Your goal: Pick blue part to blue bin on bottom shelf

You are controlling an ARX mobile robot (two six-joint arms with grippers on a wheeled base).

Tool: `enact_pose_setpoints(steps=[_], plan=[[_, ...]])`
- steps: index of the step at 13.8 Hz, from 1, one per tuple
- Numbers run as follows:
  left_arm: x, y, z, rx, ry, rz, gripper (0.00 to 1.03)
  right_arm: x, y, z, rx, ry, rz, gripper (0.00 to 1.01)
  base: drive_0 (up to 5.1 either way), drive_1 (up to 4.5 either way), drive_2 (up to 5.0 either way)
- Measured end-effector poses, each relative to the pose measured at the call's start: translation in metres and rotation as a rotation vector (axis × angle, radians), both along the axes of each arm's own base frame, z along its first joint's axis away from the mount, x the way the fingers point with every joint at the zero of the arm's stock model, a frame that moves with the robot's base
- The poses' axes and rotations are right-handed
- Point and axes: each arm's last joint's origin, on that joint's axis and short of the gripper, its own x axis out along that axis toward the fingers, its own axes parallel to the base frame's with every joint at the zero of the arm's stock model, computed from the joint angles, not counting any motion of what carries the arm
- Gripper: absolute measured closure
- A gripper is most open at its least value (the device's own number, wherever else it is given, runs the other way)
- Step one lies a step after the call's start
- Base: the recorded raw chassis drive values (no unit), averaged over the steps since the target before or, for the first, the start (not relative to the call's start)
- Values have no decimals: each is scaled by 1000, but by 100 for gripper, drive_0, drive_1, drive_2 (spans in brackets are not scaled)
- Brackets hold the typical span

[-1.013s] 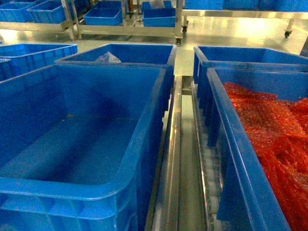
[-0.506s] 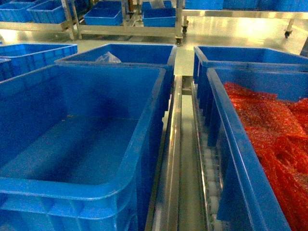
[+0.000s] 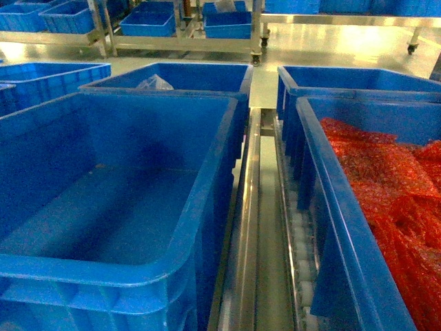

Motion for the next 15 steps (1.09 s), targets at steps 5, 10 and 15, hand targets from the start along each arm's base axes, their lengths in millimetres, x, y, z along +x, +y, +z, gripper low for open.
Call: enact_pose_setpoints(steps=[5,10,15], plan=[[0,0,0,0,0,0,60,0,0,0,0,0,0,3,0,0,0],[12,-23,-7,112,99,6,60,0,0,0,0,0,0,3,0,0,0],[104,-68,-7,140,222,-212,23,0,0,0,0,0,0,3,0,0,0]])
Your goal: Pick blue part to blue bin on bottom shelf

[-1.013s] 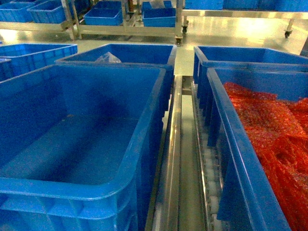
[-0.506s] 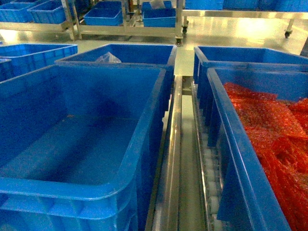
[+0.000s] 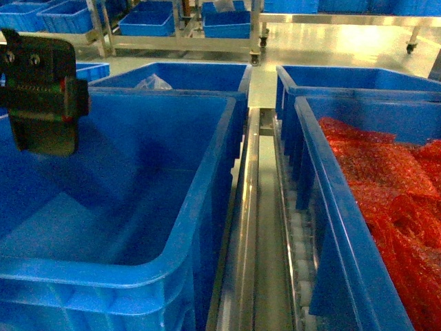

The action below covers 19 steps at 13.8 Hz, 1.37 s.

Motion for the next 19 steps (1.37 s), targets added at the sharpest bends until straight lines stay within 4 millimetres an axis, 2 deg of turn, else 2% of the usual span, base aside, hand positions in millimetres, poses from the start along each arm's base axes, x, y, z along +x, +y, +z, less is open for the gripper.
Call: enact_pose_setpoints(steps=[1,2,3,5,9,10,15,19], plan=[[0,1,1,-3,-13,9,10,0,0,0,0,-1,0,3,0,0,0],[0,3,4,-7,-26,18,3,0,0,0,0,0,0,3,0,0,0],[-1,6,4,-64,-185,37,14,0,0,0,0,0,0,3,0,0,0],[-25,31,-14,-109,-308,60,39,0,0,0,0,0,0,3,0,0,0],[-59,58,-35,-112,-313,62,92,0,0,0,0,0,0,3,0,0,0],[-65,63,-37,-114,-320,65,101,0,0,0,0,0,0,3,0,0,0],[-91,83,-51,-115,-317,57,101,0,0,0,0,-1,0,3,0,0,0],[-102,84,-60,-115,-318,58,101,0,0,0,0,0,0,3,0,0,0]])
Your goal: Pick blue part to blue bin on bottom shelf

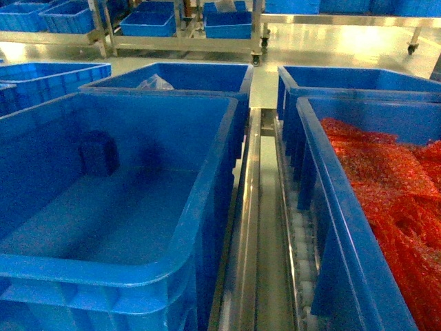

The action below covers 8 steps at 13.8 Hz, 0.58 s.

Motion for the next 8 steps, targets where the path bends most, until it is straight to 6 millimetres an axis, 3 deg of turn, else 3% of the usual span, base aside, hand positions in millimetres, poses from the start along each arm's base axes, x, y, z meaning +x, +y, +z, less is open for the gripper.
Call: enact_pose_setpoints(steps=[8], plan=[[-27,0,0,0,6,-2,101,0,0,0,0,0,0,3,0,0,0]])
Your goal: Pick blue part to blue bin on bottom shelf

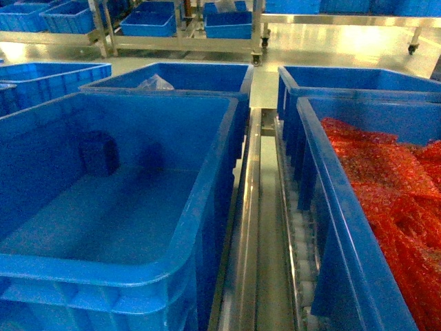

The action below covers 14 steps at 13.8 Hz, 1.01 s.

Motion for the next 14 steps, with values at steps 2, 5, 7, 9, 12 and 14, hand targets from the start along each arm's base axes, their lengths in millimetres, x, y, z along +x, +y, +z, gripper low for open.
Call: enact_pose_setpoints(steps=[2,5,7,9,12,14], plan=[[-7,0,2,1,-28,2,101,0,0,0,0,-3,0,3,0,0,0],[-6,0,-1,3,-14,1,101,0,0,0,0,0,-1,3,0,0,0],[-6,0,-1,3,-13,0,101,0,0,0,0,0,-1,3,0,0,0],[-6,0,-1,3,-10,0,101,0,0,0,0,0,-1,3,0,0,0],[-6,0,-1,3,-10,0,101,0,0,0,0,0,-1,3,0,0,0],[-6,0,-1,3,-11,0,80,0,0,0,0,0,-1,3,0,0,0]])
